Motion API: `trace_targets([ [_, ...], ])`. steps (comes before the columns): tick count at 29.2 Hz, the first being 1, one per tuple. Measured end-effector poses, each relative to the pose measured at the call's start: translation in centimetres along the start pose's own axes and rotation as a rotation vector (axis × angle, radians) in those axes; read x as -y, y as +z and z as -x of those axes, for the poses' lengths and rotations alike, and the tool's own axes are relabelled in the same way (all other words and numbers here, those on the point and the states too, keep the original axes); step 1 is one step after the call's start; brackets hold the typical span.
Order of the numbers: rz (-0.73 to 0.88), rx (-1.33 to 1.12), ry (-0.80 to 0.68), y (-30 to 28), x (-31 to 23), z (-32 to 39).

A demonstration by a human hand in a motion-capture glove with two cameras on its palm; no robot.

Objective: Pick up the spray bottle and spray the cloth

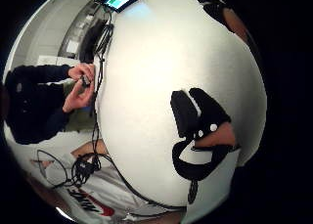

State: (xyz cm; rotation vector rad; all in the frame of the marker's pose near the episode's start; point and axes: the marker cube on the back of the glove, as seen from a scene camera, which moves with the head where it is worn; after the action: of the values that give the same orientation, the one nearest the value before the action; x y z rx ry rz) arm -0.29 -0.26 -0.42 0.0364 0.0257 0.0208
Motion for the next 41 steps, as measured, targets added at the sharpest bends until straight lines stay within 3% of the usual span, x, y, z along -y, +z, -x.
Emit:
trace_targets([
  [41,-0.043,0.024,0.027,-0.30,0.24,-0.41],
])
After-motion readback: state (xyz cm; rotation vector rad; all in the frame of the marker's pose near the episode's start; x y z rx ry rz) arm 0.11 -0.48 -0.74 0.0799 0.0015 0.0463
